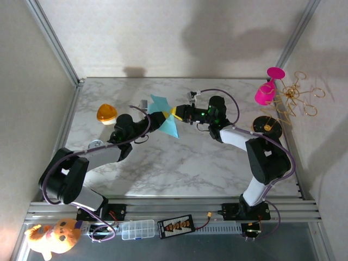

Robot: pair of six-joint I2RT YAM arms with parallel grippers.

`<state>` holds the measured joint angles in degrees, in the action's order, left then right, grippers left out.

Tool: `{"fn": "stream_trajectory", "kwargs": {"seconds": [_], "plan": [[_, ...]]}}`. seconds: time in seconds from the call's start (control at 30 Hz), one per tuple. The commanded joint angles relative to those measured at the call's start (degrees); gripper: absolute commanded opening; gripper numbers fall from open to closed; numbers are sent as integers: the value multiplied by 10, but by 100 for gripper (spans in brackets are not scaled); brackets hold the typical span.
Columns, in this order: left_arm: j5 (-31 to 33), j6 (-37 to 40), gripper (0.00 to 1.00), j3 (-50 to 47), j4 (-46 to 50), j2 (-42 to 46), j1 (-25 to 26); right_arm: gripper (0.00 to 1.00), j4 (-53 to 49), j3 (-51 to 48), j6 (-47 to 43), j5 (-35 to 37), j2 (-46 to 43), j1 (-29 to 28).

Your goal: Fold a paper plane with a square sheet of paper (pick it up from the middle)

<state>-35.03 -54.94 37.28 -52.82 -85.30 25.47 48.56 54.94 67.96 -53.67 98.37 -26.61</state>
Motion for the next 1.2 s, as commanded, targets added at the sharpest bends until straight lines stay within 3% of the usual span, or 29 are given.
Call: {"fn": "stream_trajectory", "kwargs": {"seconds": [0.0,0.2,0.4,0.53,0.7,0.93,1.1,1.17], "plan": [[-10,0,24,10,-49,-5,5,5,30,-5,18,-16,7,5],[-6,3,20,6,-55,-4,5,8,24,-6,20,-17,9,8],[5,12,12,11,-31,-4,5,18,4,-10,2,-10,1,14],[15,45,11,36,59,-5,3,31,-46,-24,-46,20,-22,32],[65,132,10,83,229,2,1,47,-222,-25,-203,134,-84,58],[272,294,10,220,573,-31,17,72,-343,-44,-373,331,-183,58],[458,347,10,305,723,-80,43,97,-351,-68,-413,408,-231,57],[532,358,10,339,770,-106,58,99,-353,-74,-421,427,-243,58]]}}
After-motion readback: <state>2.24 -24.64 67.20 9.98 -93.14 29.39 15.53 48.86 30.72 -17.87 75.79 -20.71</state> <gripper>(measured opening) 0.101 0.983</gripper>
